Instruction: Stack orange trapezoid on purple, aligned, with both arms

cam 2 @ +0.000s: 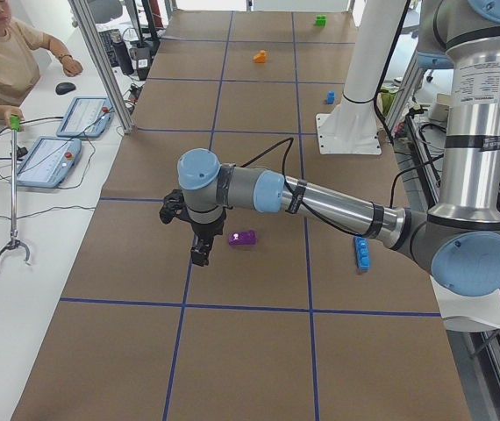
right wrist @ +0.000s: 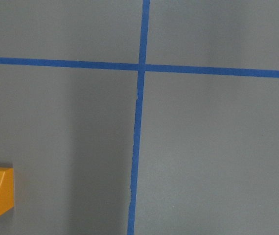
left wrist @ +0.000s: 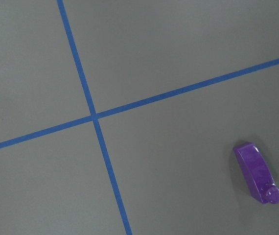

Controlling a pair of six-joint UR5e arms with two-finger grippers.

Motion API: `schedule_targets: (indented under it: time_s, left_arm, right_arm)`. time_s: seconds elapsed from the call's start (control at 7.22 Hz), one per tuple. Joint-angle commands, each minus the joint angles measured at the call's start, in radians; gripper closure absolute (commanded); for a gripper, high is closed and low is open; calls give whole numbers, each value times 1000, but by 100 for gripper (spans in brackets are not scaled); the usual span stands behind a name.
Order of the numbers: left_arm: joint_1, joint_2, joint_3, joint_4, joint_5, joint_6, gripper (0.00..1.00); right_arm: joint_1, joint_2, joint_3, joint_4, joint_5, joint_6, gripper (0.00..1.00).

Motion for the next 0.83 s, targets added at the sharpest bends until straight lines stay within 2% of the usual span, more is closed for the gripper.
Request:
schedule_targets:
  time_s: [0.0, 0.14, 0.69]
  left_arm:
    - [2, 7, -5, -2, -5, -1, 0]
    - [2, 10, 20, -2, -3, 3, 0]
    - [12, 12, 7, -4, -12, -4, 0]
  right_arm:
    - [0, 0, 1, -2, 0, 0, 0]
    - [0, -2, -1, -2, 0, 0, 0]
    - [-26, -8, 45, 6, 8, -5, 0]
